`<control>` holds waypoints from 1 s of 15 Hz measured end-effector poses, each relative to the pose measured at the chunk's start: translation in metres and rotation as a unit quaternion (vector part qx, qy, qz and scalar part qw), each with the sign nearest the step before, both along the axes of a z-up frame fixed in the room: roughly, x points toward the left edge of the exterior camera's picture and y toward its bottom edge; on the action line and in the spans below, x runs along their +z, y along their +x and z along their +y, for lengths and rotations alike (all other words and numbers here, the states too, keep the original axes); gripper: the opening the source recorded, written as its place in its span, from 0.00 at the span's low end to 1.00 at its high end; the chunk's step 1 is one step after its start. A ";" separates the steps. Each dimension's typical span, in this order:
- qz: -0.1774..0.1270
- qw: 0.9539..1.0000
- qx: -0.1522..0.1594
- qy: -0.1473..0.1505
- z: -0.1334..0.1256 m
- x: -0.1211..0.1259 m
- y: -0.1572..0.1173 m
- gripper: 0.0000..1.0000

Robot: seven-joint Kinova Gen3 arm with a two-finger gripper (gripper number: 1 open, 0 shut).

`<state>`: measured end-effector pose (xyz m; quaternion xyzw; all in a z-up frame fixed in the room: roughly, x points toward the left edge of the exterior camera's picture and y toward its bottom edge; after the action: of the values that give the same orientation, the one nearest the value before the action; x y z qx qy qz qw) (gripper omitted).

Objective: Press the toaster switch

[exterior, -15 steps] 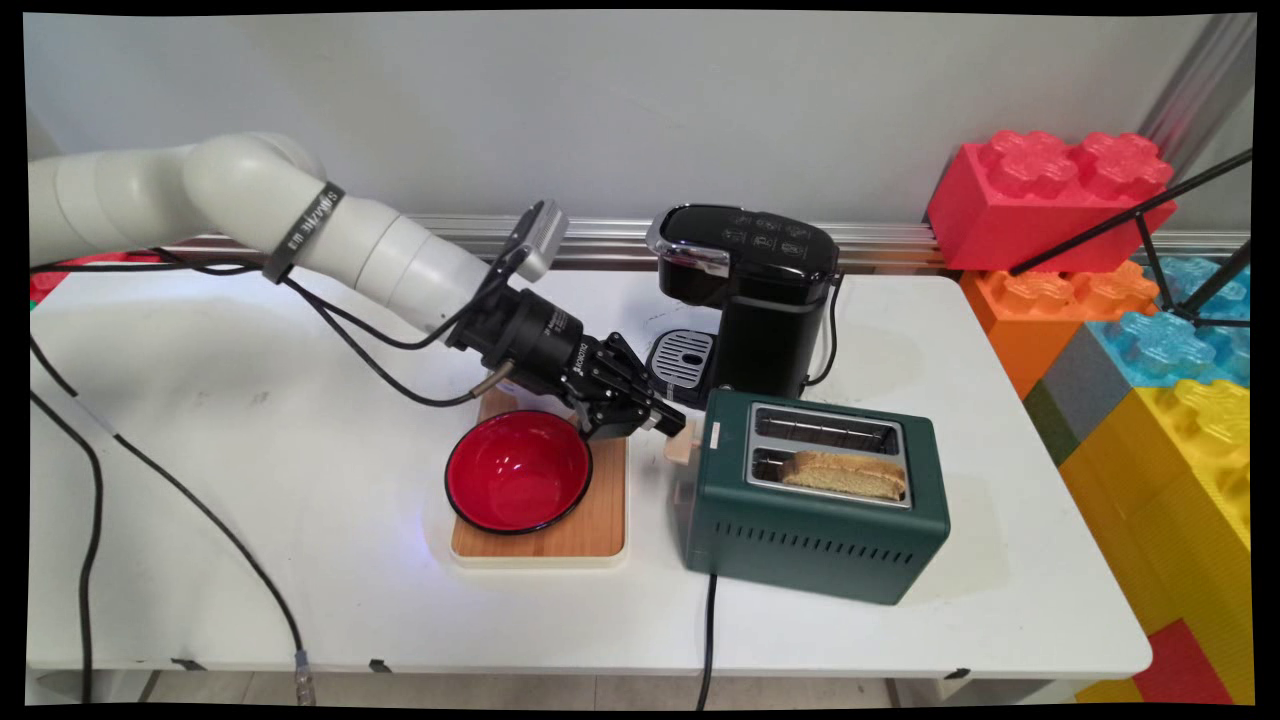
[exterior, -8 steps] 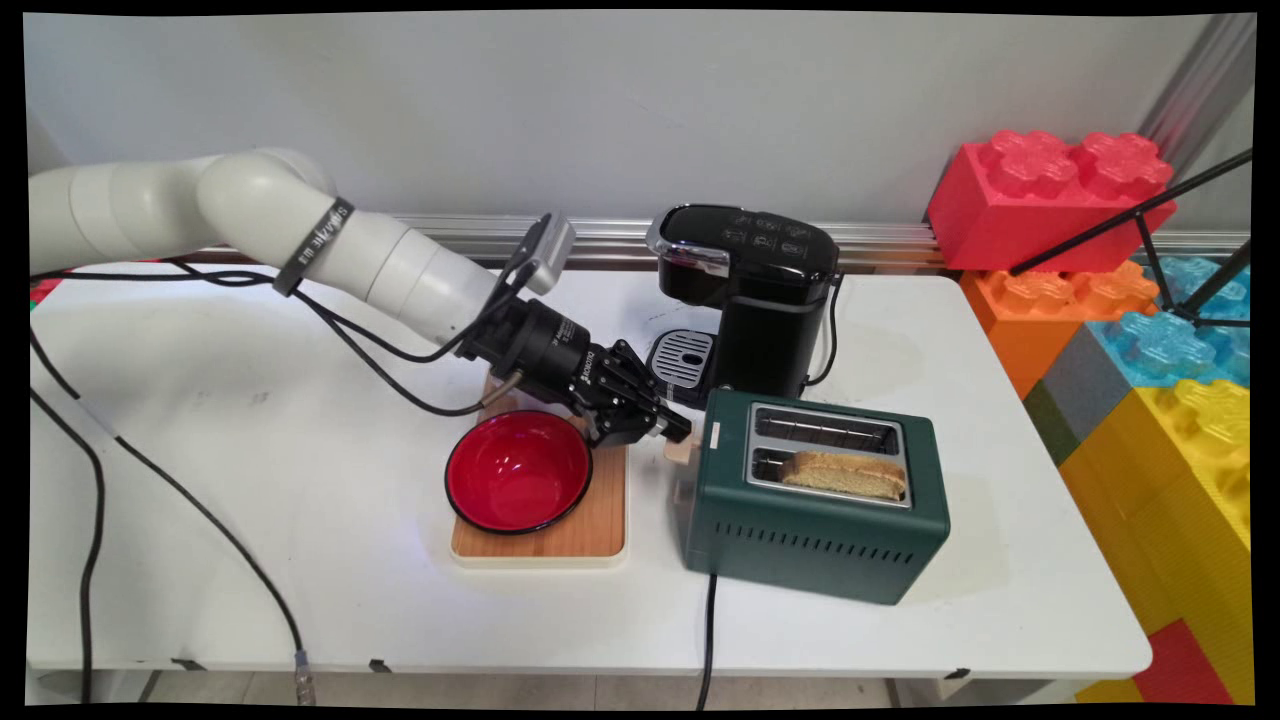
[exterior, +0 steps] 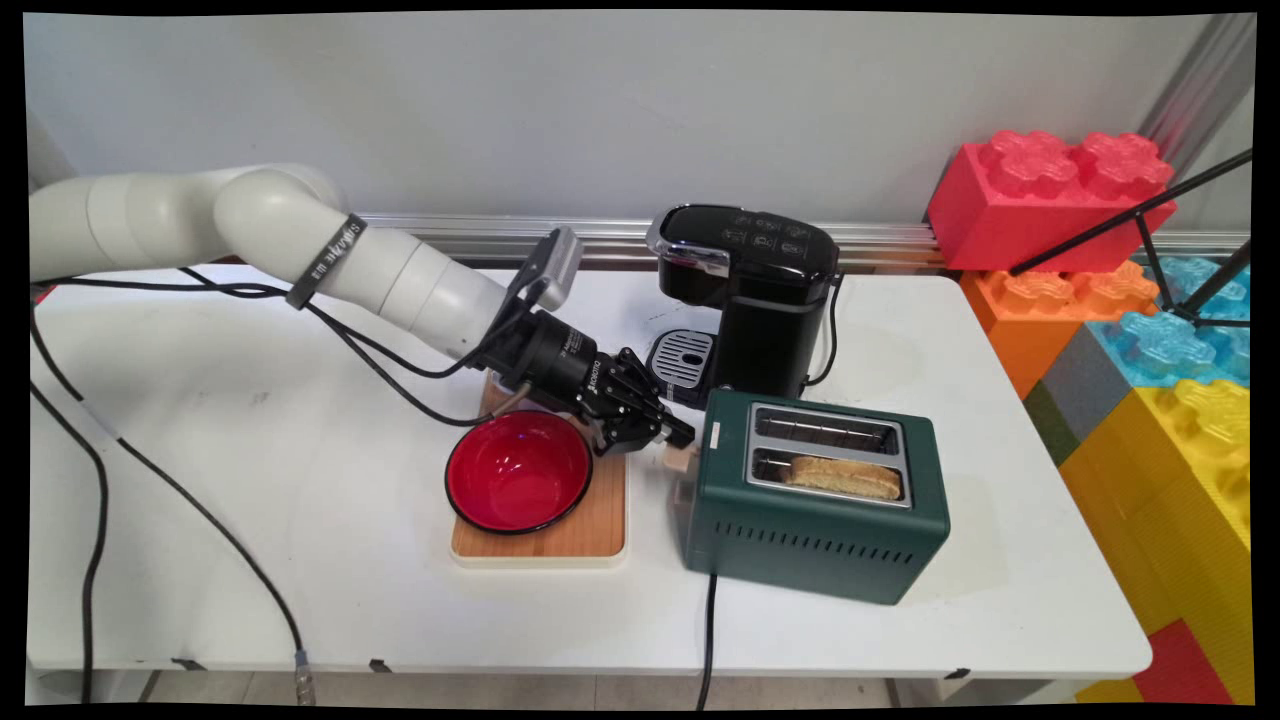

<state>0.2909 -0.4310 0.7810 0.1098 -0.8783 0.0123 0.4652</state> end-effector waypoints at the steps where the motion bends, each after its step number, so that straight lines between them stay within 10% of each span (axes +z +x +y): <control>1: -0.002 1.000 0.000 -0.001 0.000 -0.002 0.000 0.00; 15: -0.022 1.000 -0.013 -0.006 0.002 -0.023 -0.002 0.00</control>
<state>0.2893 -0.4292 0.7580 0.0950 -0.8896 0.0140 0.4464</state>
